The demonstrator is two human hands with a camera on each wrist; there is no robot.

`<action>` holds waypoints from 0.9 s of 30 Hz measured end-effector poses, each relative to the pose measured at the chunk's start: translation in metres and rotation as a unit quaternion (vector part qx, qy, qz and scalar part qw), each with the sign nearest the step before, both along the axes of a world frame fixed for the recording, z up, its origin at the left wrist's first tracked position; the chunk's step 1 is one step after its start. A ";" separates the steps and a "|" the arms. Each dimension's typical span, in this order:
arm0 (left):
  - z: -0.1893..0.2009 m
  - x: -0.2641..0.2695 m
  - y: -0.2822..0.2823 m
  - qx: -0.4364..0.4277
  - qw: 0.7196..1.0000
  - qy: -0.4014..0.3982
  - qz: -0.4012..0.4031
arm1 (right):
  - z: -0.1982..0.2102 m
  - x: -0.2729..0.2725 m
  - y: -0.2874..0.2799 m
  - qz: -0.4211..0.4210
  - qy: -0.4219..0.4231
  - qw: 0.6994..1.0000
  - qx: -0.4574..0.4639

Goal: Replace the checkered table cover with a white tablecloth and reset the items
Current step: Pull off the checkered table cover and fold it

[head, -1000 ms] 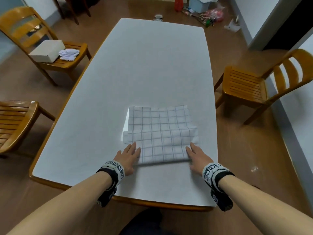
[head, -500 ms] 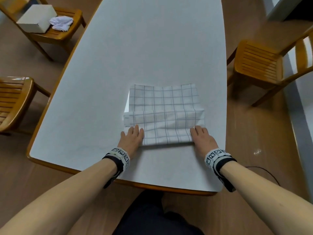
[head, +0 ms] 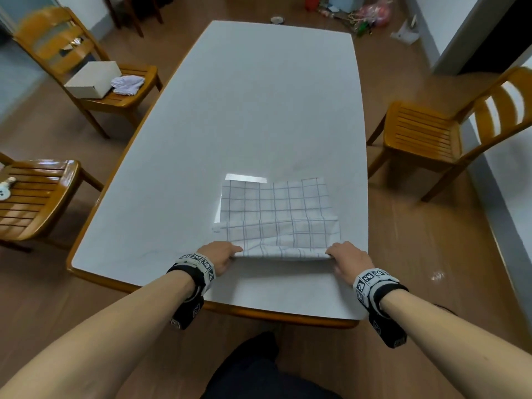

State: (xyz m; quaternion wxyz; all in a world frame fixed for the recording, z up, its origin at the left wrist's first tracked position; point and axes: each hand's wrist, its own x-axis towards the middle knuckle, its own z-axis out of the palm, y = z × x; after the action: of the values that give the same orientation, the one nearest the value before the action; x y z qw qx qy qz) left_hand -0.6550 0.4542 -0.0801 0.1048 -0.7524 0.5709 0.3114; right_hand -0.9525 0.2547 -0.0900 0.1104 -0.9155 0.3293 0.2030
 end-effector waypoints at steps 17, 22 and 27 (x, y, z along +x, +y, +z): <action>0.069 0.011 -0.035 -0.192 0.970 -0.134 0.070 | 0.083 -0.003 -0.047 -0.075 -0.324 0.941 -0.056; 0.046 0.012 -0.064 -0.140 0.982 -0.119 0.045 | 0.060 0.015 -0.043 -0.117 -0.298 0.947 0.026; 0.017 0.012 -0.093 -0.083 0.993 -0.079 0.029 | 0.015 0.020 -0.032 -0.132 -0.188 0.963 0.144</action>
State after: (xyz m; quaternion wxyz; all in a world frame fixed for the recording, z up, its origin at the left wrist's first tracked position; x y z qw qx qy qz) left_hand -0.6433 0.3608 -0.0630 0.0773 -0.7968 0.5628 0.2057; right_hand -0.9324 0.2229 -0.0750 0.3266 -0.8602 0.3875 0.0559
